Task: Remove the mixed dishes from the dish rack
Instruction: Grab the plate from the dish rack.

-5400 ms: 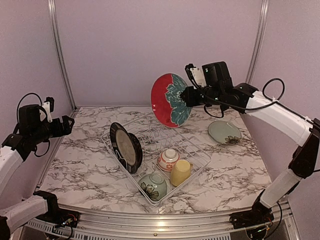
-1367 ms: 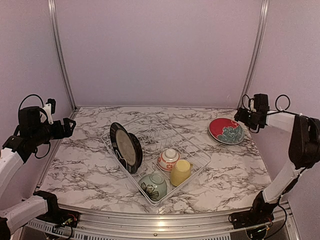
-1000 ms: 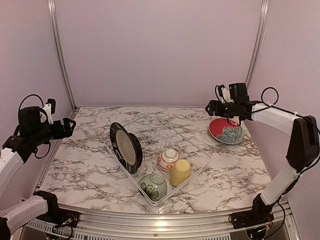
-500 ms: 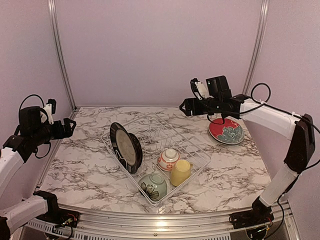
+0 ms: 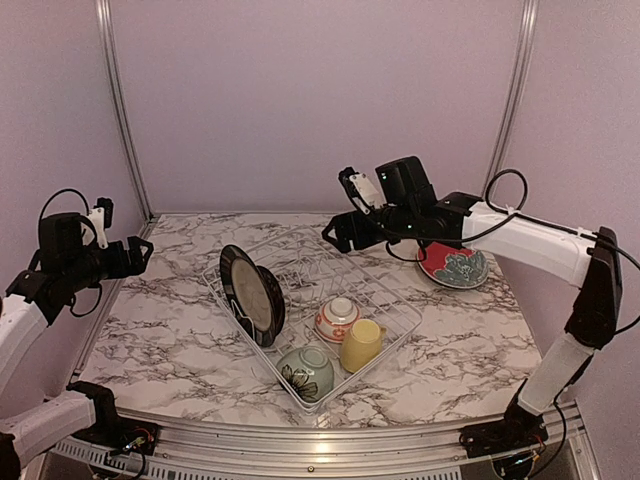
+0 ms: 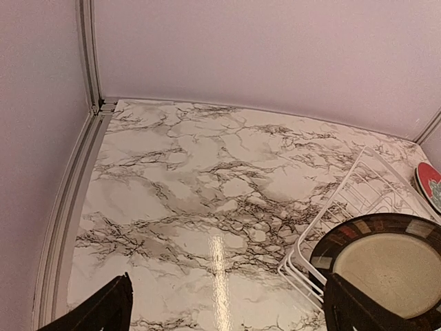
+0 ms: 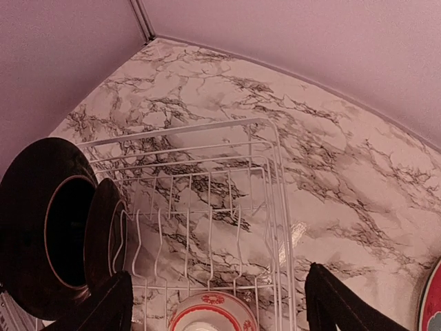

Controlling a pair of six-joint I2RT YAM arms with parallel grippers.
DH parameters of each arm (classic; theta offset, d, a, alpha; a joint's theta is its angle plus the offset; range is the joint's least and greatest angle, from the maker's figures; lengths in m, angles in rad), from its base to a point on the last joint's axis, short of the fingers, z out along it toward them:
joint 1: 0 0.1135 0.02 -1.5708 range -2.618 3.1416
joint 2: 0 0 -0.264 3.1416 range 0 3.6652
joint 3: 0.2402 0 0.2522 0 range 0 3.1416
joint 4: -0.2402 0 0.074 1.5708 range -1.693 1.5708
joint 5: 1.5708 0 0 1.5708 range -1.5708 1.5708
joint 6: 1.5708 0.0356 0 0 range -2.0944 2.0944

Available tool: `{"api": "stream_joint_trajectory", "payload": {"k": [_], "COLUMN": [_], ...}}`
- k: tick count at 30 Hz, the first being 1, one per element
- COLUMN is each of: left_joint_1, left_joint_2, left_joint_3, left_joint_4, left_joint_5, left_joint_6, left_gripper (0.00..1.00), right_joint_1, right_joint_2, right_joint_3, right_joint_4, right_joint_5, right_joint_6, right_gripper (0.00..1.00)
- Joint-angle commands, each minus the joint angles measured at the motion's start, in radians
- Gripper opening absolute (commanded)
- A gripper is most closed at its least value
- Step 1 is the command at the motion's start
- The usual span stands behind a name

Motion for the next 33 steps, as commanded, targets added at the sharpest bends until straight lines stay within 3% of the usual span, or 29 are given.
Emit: {"api": "stream_joint_trajectory", "payload": {"k": [1,7,17,29,33], "left_joint_1": [-0.002,-0.002,-0.002,-0.002,-0.002], "left_joint_2": [0.010,0.010,0.008,0.001,-0.007], "left_joint_3": [-0.008,-0.009,-0.009,-0.009,-0.009], "left_joint_4": [0.009,0.006,0.007,0.003,0.002], "left_joint_5": [0.007,-0.014,0.007,-0.003,-0.001], "left_joint_6": [0.001,0.003,0.002,0.001,0.001], "left_gripper": [0.99,0.99,0.99,0.99,0.99], "right_joint_1": [0.101,0.186,0.225,0.272,0.273], "right_joint_2": [0.033,0.117,0.235,0.325,0.377], "right_joint_3": [0.046,0.096,0.139,0.195,0.228], "right_joint_4": [0.001,-0.008,-0.021,-0.011,-0.022], "right_joint_5": [-0.020,-0.011,-0.025,0.019,0.039], "right_joint_6": [0.014,0.045,0.152,0.169,0.176], "right_gripper": [0.83,0.82,0.67,0.69,0.64]}}
